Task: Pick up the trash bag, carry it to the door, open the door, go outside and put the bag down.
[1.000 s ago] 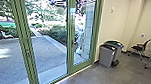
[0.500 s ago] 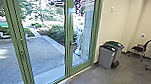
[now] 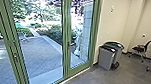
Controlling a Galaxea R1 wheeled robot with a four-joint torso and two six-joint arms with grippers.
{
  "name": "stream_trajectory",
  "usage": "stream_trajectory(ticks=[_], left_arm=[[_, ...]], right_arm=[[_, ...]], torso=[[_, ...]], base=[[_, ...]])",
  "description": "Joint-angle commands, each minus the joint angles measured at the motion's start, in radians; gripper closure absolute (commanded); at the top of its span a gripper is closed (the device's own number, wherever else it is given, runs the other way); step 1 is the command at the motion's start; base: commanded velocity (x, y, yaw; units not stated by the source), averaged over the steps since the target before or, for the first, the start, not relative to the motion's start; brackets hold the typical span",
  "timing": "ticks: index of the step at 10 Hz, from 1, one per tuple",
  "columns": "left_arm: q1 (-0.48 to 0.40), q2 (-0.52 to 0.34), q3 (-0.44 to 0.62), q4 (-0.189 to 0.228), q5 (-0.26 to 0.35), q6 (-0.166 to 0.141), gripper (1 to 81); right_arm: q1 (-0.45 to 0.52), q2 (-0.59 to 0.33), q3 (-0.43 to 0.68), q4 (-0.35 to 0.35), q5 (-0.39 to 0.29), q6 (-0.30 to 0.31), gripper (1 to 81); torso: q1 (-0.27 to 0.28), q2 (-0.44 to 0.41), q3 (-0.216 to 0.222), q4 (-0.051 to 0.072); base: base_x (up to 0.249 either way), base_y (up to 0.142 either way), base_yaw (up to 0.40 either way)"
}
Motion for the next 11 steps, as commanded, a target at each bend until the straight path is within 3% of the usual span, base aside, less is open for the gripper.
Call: stream_trajectory(ticks=[1, 11], left_arm=[[-0.060, -0.002, -0.004, 0.009, 0.057, 0.004, 81.1], [-0.060, -0.004, -0.004, 0.009, 0.057, 0.004, 81.1]], right_arm=[[0.043, 0.006, 0.004, 0.001, -0.058, -0.003, 1.0], [0.046, 0.009, 0.001, 0.001, -0.061, -0.003, 1.0]], torso=[[0.000, 0.000, 0.000, 0.000], [0.000, 0.000, 0.000, 0.000]], base=[[0.166, -0.074, 0.000], [0.166, -0.074, 0.000]])
